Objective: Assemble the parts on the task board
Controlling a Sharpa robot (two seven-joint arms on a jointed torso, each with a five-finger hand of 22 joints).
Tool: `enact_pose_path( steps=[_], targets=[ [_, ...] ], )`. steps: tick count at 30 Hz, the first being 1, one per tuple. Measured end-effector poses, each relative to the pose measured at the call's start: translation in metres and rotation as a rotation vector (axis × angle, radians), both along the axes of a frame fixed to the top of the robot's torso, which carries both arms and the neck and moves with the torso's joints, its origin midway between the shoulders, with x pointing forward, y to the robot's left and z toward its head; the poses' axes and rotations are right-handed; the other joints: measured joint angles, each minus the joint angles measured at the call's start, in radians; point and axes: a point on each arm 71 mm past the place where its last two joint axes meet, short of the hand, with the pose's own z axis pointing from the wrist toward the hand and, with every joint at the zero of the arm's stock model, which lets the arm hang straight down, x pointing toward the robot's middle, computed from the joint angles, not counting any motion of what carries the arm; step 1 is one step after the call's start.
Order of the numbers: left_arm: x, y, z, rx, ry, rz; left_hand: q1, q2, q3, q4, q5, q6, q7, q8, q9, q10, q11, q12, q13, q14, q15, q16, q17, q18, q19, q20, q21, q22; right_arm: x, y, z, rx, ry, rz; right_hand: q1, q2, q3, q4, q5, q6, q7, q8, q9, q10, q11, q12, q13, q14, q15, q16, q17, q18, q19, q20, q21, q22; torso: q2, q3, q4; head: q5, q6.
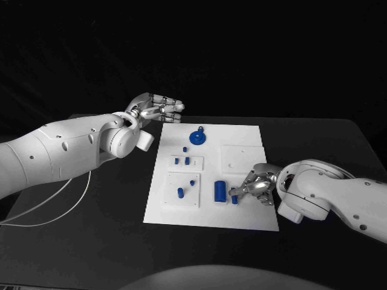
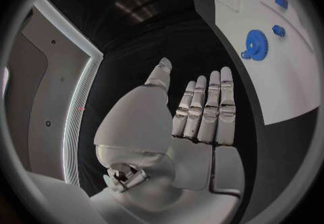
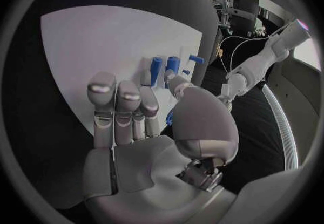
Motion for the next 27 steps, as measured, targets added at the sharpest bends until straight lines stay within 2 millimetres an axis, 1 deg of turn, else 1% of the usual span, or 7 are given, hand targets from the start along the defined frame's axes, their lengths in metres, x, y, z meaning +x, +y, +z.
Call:
enact_pose_path(
  steps=[4,8,12,14,16,21,27],
  targets=[
    [0.000,0.000,0.000,0.000,0.000,0.000,0.000,0.000,0.000,0.000,0.000,-0.016,0.000,0.000,-0.001,0.000,0.000,0.000,0.000,0.000,0.000,0.000,0.000,0.000,0.000,0.000,0.000,0.000,0.000,0.000,0.000,0.001,0.000,-0.004,-0.020,-0.020,-0.002,0.031,0.000,0.000,0.000,0.000,0.011,0.000,0.000,0.000,0.000,0.000,0.000,-0.004,0.001,0.000,0.000,0.000,0.000,0.000,0.000,0.0000,0.0002,-0.001,0.001],
    [0.000,0.000,0.000,0.000,0.001,0.000,0.000,0.000,0.000,0.000,0.000,-0.016,0.000,0.000,-0.001,0.000,0.000,0.000,0.000,0.000,0.000,0.000,0.000,0.000,0.000,0.000,0.000,0.000,0.000,-0.001,0.000,0.003,0.001,-0.007,-0.013,-0.027,-0.012,0.047,0.000,0.000,0.000,0.000,0.018,0.000,0.000,-0.004,0.000,0.000,0.000,-0.004,0.005,0.000,0.000,0.000,0.000,0.000,0.000,-0.0002,0.0002,-0.001,0.000],
    [0.000,0.000,0.000,0.001,0.001,0.001,0.000,0.000,0.000,0.000,0.000,-0.016,0.000,0.000,-0.001,0.000,0.000,0.000,0.000,0.000,0.000,0.000,0.000,0.000,0.000,0.000,0.000,0.000,0.000,-0.003,0.000,0.005,0.004,-0.008,0.042,-0.025,-0.016,0.005,0.000,0.000,0.000,0.000,0.022,0.000,0.000,-0.004,0.000,0.000,0.000,-0.004,0.006,0.000,0.003,-0.003,0.000,0.000,0.000,-0.0001,0.0002,-0.003,0.000],
    [0.000,0.000,0.000,0.001,0.001,0.001,0.000,0.000,0.000,0.000,0.000,-0.016,0.000,0.000,-0.001,0.000,0.000,0.000,0.000,0.000,0.000,0.000,0.000,0.000,0.000,0.000,0.000,0.000,-0.001,-0.004,0.000,0.005,0.006,-0.007,0.055,-0.017,-0.032,-0.017,0.000,0.000,0.000,0.000,0.023,0.000,0.000,-0.004,0.000,0.000,0.000,-0.004,0.007,0.000,0.004,-0.004,0.000,0.000,0.000,-0.0001,0.0002,-0.004,0.000],
    [0.000,0.000,0.000,0.001,0.001,0.001,0.000,0.000,0.000,0.000,0.000,-0.016,0.000,0.000,-0.001,0.000,0.000,0.000,0.000,0.000,0.000,0.000,0.000,0.000,0.000,0.000,0.000,0.000,-0.001,-0.005,0.000,0.005,0.009,-0.004,0.058,-0.018,-0.040,-0.030,0.000,0.000,0.000,0.000,0.023,0.000,0.000,-0.004,0.000,0.000,0.000,-0.004,0.008,0.000,0.004,-0.004,0.000,0.000,0.000,0.0000,0.0002,-0.004,0.001],
    [0.000,0.001,0.000,0.001,0.001,0.001,0.000,0.000,0.000,0.000,0.000,-0.008,0.001,0.000,-0.001,0.000,0.000,0.000,0.000,0.000,0.000,0.000,0.000,0.000,0.000,0.000,0.000,0.000,-0.004,-0.008,0.001,0.006,0.018,0.011,0.064,-0.013,-0.054,-0.044,0.000,0.004,-0.004,0.000,0.022,0.000,0.000,-0.004,0.002,0.000,0.000,-0.004,0.009,0.000,0.004,-0.004,0.000,0.000,0.000,0.0004,-0.0002,-0.005,0.002],
    [0.000,0.001,0.000,0.001,0.002,0.001,0.000,0.000,0.000,0.000,0.000,-0.008,0.001,0.000,-0.001,0.000,0.000,0.000,0.000,0.000,0.000,0.000,0.000,0.000,0.000,0.000,0.000,0.000,-0.007,-0.013,0.001,0.007,0.031,0.029,0.064,-0.013,-0.058,-0.048,0.000,0.004,-0.004,0.000,0.021,0.000,0.000,-0.004,0.003,0.000,0.000,-0.008,0.011,0.000,0.004,-0.004,0.000,0.000,0.000,0.0009,-0.0010,-0.006,0.002]
  ],
)
